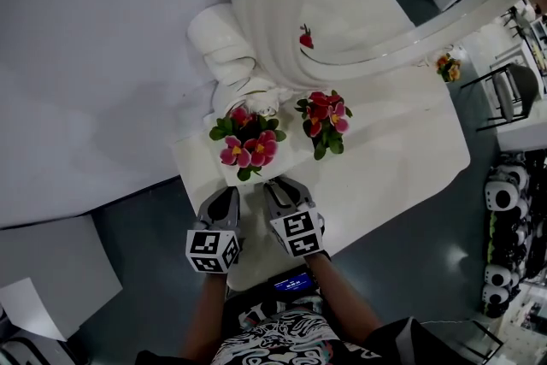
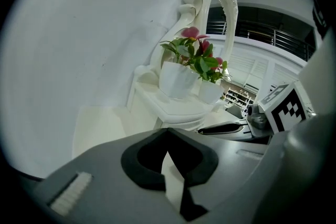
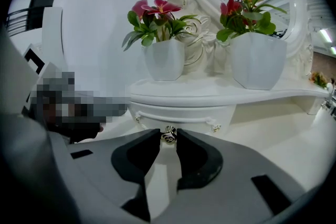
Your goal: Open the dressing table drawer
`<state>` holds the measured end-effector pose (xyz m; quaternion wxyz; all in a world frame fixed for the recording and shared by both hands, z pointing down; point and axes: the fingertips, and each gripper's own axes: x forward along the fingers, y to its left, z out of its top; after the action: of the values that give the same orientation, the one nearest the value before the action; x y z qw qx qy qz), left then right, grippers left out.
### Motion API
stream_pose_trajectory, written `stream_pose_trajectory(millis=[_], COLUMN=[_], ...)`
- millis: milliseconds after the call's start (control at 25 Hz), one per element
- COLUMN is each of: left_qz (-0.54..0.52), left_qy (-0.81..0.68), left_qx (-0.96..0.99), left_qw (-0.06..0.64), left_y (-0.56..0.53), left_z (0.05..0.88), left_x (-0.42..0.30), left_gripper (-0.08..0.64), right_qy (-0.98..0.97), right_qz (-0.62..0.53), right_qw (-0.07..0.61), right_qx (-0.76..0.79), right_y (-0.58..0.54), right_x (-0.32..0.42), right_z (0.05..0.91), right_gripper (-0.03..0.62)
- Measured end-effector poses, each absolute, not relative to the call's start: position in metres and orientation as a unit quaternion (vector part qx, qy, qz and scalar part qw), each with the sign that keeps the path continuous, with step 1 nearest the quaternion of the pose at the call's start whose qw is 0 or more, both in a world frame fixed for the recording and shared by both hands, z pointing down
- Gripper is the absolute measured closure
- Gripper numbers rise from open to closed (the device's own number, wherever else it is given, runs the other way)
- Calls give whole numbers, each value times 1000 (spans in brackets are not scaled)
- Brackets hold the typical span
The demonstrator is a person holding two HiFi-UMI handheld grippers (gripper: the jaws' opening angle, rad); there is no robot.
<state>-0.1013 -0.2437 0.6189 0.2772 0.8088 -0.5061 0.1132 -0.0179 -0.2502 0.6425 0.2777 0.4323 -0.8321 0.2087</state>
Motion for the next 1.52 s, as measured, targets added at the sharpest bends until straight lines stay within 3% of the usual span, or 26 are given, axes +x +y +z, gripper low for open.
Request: stream_pose_trajectory(millis=[1080, 1280, 1520], left_qz=[85, 80, 72], left_qy=[-524, -530, -532], left_qx=[807, 807, 813], left_qw=[259, 250, 228], left_y=[-216, -216, -212], left_z=[596, 588, 566], left_x=[-112, -115, -113], left_gripper=[558, 558, 558], right_qy=[-816, -808, -799], right_qz=[223, 230, 221], right_qw=[286, 284, 266], right_qx=[450, 462, 492], right_y=[-209, -207, -198], right_x=[-1, 5, 20], right_z=[647, 642, 619], right_gripper=[489, 456, 492])
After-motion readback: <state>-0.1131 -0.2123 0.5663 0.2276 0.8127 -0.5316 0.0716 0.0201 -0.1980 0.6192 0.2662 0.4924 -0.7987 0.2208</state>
